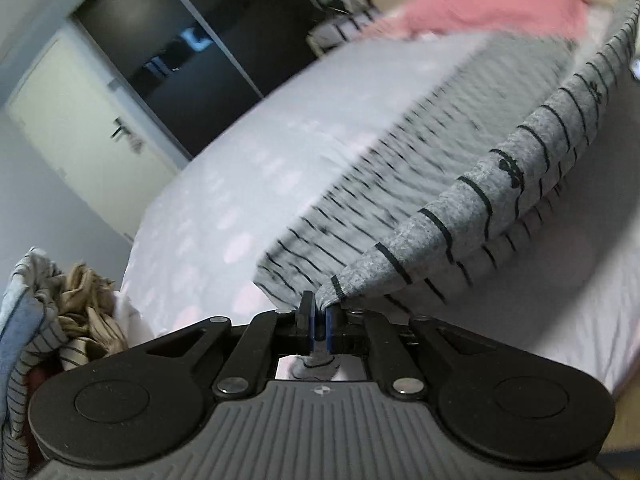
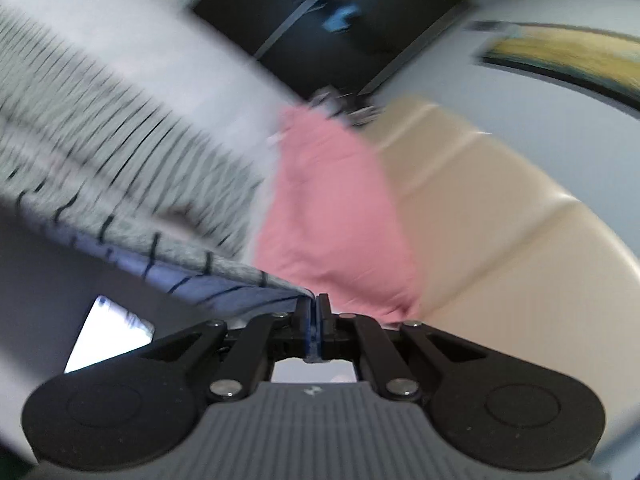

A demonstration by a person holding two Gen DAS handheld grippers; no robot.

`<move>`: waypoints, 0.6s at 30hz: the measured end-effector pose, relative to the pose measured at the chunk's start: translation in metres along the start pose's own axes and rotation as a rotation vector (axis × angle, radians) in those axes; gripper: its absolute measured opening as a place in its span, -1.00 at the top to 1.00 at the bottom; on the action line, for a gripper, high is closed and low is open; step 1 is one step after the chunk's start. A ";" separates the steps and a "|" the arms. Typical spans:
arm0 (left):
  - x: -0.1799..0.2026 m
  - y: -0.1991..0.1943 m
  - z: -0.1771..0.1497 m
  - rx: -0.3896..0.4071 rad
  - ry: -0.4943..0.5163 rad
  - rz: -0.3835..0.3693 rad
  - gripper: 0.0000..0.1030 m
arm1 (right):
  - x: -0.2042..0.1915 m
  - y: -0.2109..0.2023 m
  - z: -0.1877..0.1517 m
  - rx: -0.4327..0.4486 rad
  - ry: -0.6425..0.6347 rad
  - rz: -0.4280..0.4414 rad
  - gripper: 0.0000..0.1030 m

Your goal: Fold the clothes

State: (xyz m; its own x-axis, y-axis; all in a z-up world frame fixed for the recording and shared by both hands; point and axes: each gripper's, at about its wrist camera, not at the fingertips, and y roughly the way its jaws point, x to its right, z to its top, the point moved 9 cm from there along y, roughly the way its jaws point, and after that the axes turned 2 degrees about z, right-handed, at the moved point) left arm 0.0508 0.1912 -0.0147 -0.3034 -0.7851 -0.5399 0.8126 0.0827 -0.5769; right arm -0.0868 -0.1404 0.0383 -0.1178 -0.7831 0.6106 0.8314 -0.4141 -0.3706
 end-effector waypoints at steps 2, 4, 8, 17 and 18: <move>-0.008 0.005 0.013 0.003 -0.009 0.007 0.95 | 0.015 0.001 0.016 0.024 0.078 -0.042 0.95; -0.015 0.012 0.026 -0.012 -0.004 0.013 0.95 | 0.024 0.007 0.031 0.031 0.114 -0.074 0.95; -0.028 0.037 0.047 -0.056 -0.007 0.008 0.95 | 0.020 0.037 0.061 0.016 0.104 -0.092 0.96; -0.061 0.111 0.060 -0.180 -0.036 -0.020 0.96 | -0.004 0.124 0.127 -0.011 0.049 -0.128 0.96; -0.065 0.119 0.062 -0.191 -0.042 -0.025 0.96 | -0.006 0.135 0.134 -0.017 0.057 -0.120 0.96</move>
State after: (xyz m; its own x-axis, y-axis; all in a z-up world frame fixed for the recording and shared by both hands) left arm 0.1978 0.2144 -0.0099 -0.2974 -0.8132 -0.5002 0.6945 0.1753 -0.6978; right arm 0.0990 -0.1299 0.0784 -0.2471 -0.7522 0.6109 0.7999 -0.5142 -0.3096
